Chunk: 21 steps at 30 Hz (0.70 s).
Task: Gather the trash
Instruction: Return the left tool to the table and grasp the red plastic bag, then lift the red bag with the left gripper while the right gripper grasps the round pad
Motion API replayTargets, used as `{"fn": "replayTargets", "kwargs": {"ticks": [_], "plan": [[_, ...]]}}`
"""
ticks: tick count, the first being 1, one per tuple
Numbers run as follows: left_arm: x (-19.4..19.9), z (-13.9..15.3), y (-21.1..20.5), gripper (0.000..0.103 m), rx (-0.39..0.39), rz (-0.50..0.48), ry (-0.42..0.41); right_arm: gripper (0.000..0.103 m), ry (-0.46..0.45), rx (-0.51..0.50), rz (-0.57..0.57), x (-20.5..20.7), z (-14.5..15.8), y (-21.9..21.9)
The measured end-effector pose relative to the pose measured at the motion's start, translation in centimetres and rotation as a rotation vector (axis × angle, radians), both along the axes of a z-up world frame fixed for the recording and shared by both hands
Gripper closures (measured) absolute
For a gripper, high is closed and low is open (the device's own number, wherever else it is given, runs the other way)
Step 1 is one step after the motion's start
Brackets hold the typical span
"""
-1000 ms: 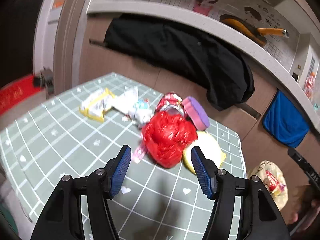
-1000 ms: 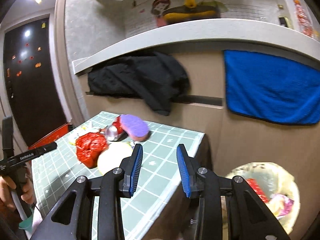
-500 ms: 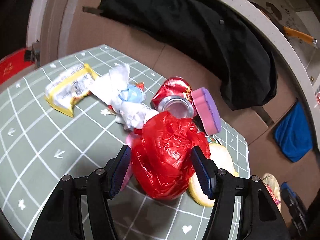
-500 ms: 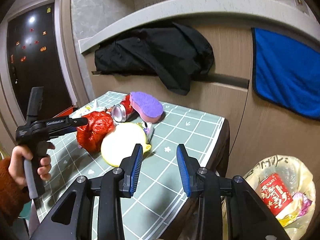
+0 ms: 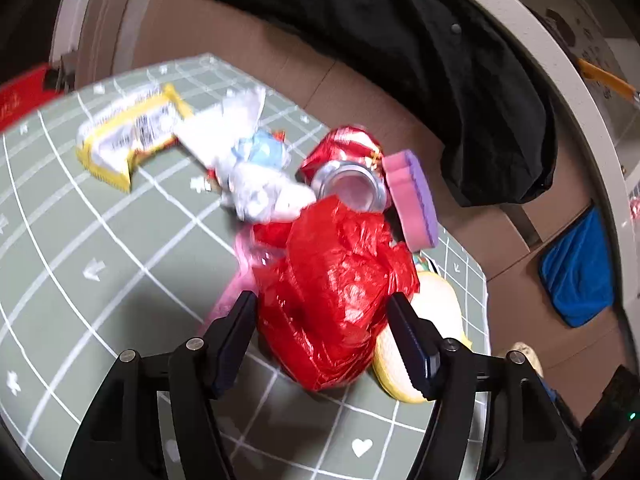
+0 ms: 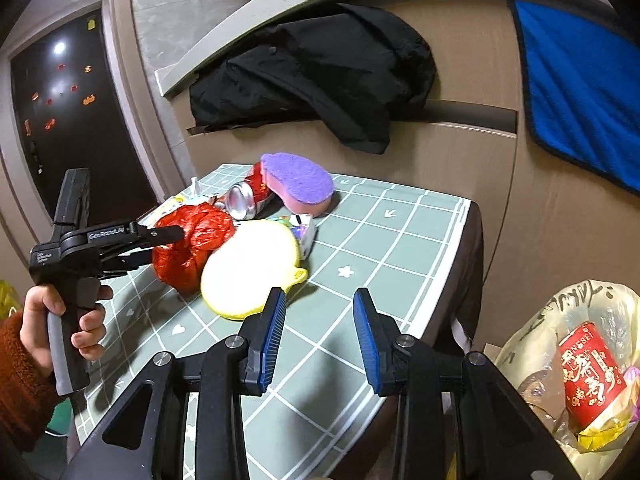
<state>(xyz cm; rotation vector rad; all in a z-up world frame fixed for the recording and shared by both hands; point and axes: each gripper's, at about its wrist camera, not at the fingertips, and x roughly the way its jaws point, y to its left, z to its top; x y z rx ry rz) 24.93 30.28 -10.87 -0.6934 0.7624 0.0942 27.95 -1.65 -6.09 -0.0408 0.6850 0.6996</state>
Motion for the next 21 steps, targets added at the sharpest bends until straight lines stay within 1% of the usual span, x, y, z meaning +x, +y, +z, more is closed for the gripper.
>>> {"fn": "replayTargets", "kwargs": {"ticks": [2, 4, 7, 11, 16, 19, 21], "plan": [[-0.1, -0.1, 0.0, 0.036, -0.014, 0.003, 0.006, 0.070, -0.005, -0.001, 0.010, -0.2, 0.1, 0.1], [-0.4, 0.1, -0.2, 0.043, -0.002, 0.006, 0.003, 0.070, -0.008, -0.003, 0.015, -0.4, 0.3, 0.2], [-1.6, 1.2, -0.5, 0.050, 0.018, -0.004, -0.021, 0.070, -0.016, -0.005, 0.023, -0.7, 0.6, 0.2], [-5.0, 3.1, -0.7, 0.051, 0.052, 0.023, -0.089, 0.070, -0.032, -0.004, 0.035, -0.9, 1.3, 0.3], [-10.4, 5.1, -0.9, 0.051, 0.190, 0.131, -0.143, 0.070, -0.005, 0.010, 0.088, -0.9, 1.3, 1.5], [-12.5, 5.2, -0.5, 0.051, 0.205, 0.163, -0.149, 0.070, 0.023, 0.002, 0.126, -0.4, 0.9, 2.7], [-13.4, 4.9, -0.2, 0.051, 0.197, 0.165, -0.138, 0.070, 0.038, -0.005, 0.145, 0.1, 0.5, 3.6]]}}
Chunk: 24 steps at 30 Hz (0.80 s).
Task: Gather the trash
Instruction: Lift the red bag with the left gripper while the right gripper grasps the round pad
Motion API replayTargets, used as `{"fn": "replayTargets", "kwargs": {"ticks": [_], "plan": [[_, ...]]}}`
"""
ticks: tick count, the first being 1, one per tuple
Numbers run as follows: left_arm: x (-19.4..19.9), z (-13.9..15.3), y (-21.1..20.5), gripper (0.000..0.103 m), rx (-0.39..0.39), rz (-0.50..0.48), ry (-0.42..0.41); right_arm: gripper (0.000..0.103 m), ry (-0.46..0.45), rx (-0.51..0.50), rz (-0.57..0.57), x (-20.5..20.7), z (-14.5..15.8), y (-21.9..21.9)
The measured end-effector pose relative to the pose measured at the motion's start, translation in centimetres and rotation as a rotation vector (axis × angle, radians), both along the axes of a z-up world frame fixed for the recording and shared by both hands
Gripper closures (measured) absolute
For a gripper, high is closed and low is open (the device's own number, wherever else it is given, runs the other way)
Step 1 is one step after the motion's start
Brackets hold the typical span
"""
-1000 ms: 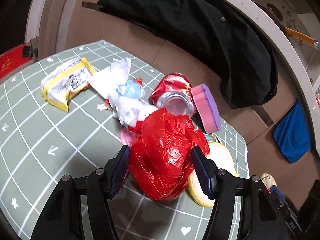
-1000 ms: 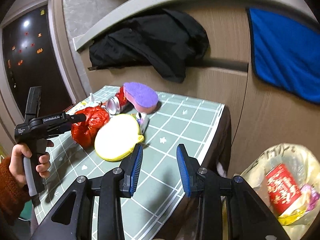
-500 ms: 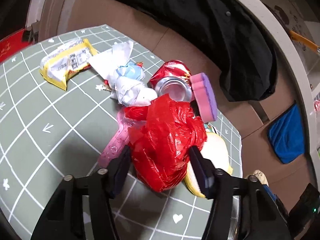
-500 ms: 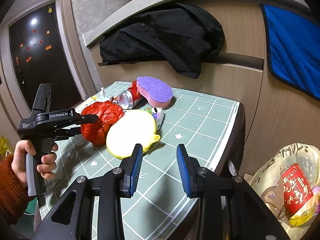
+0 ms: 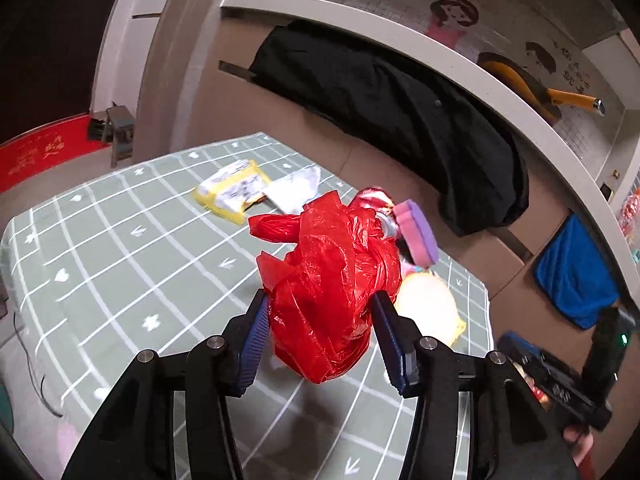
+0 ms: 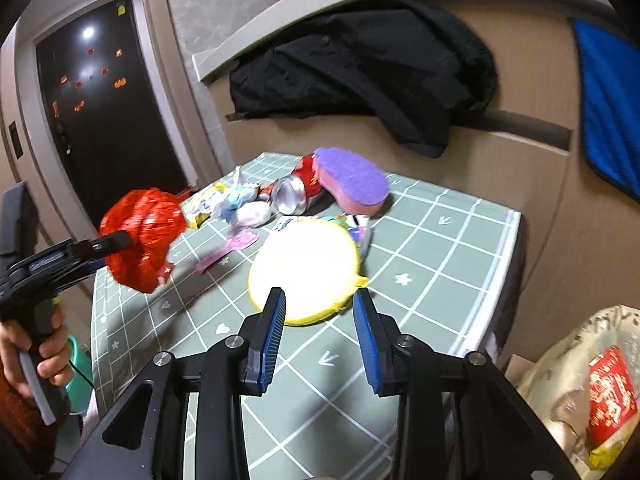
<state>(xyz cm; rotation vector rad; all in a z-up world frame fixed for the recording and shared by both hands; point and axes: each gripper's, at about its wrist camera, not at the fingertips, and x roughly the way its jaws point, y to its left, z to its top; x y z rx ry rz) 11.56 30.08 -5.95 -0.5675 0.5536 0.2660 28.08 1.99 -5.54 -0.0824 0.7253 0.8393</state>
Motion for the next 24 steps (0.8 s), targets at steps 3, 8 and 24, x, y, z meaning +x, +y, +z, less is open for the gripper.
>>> {"fn": "replayTargets", "kwargs": {"ticks": [3, 8, 24], "plan": [[-0.9, -0.4, 0.3, 0.051, -0.008, 0.003, 0.007, 0.070, 0.009, -0.016, 0.028, 1.3, -0.4, 1.4], [-1.5, -0.1, 0.3, 0.051, 0.022, 0.009, -0.004, 0.070, 0.108, 0.016, 0.059, 5.7, -1.6, 2.7], [-0.2, -0.9, 1.0, 0.051, -0.012, -0.006, 0.019, 0.071, 0.314, 0.122, 0.111, 11.1, -5.7, 4.0]]}}
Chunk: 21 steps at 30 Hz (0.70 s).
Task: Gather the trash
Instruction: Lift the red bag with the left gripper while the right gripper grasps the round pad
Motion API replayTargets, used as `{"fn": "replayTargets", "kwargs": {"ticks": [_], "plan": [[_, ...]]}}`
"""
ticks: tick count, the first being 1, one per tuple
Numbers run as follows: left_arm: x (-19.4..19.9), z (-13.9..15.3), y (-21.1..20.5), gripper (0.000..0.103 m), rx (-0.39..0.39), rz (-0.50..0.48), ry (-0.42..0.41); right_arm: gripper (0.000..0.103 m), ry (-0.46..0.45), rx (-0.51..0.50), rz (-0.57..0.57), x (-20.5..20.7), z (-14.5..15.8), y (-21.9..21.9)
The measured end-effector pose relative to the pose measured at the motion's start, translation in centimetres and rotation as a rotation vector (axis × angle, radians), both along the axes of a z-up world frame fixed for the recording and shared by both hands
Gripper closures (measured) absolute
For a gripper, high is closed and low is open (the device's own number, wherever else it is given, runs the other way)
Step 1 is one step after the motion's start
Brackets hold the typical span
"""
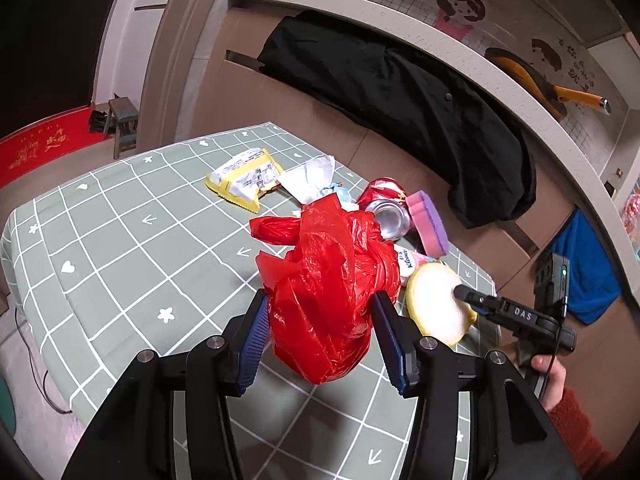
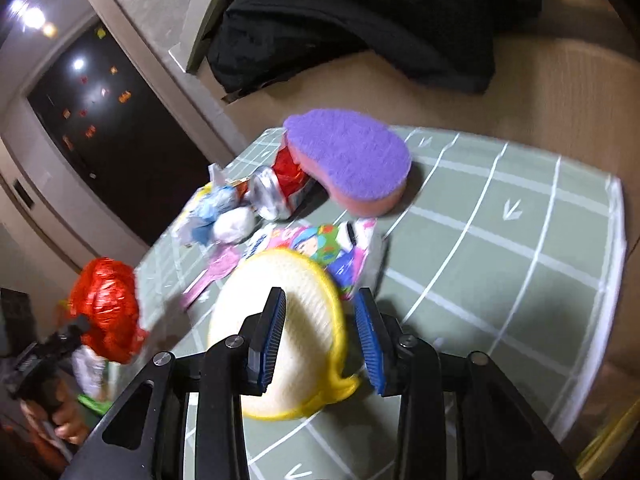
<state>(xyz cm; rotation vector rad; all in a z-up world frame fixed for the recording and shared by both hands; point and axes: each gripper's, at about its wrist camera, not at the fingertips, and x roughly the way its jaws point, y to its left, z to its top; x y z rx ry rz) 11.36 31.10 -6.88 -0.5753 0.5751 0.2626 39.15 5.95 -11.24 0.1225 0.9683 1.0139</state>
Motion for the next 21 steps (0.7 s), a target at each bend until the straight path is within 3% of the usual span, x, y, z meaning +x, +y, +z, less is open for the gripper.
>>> {"fn": "replayTargets", "kwargs": {"ticks": [3, 9, 15, 21], "plan": [[-0.3, 0.3, -0.1, 0.051, -0.001, 0.003, -0.008, 0.083, -0.044, -0.033, 0.036, -1.7, 0.9, 0.4], [-2.2, 0.5, 0.4, 0.051, 0.008, 0.035, -0.007, 0.088, -0.236, -0.120, 0.140, -7.5, 4.6, 2.5], [-4.6, 0.3, 1.3, 0.051, -0.008, 0.062, -0.012, 0.090, -0.360, -0.173, 0.226, -13.4, 7.3, 5.3], [-6.6, 0.0, 2.3, 0.051, -0.030, 0.086, -0.025, 0.090, -0.433, -0.223, 0.304, -17.6, 7.7, 7.5]]}}
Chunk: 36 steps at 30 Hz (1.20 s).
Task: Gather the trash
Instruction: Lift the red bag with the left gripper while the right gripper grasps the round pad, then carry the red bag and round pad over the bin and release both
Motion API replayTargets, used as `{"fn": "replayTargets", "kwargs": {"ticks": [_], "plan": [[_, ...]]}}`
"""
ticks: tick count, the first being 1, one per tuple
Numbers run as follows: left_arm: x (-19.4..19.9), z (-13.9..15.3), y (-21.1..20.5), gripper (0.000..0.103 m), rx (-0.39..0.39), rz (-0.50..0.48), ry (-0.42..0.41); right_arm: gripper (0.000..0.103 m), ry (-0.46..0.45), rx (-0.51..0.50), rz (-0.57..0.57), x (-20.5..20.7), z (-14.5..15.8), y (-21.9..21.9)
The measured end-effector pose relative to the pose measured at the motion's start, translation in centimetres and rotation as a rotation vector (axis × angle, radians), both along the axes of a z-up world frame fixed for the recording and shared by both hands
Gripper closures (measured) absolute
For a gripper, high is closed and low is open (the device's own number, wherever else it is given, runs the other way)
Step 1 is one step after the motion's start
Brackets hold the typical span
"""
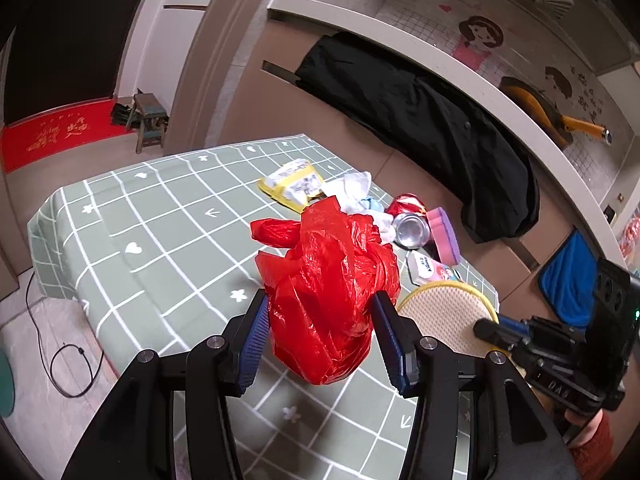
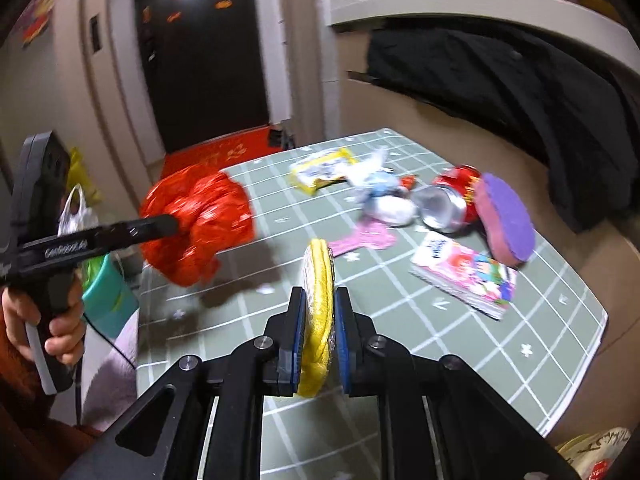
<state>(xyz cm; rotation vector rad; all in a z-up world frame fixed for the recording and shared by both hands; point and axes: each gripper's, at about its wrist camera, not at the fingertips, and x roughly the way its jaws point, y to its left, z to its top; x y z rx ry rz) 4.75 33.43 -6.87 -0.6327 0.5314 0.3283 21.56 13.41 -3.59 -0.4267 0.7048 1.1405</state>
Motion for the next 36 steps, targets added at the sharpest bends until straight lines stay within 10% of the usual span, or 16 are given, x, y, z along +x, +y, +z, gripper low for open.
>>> {"fn": "replayTargets", "kwargs": {"ticks": [18, 36], "plan": [[-0.3, 0.4, -1.8, 0.051, 0.032, -0.046, 0.000, 0.089, -0.015, -0.027, -0.104, 0.1, -1.2, -0.4], [6.5, 8.0, -12.9, 0.053, 0.202, -0.243, -0.112, 0.089, -0.119, 0.166, -0.348, 1.2, 5.8, -14.7]]}}
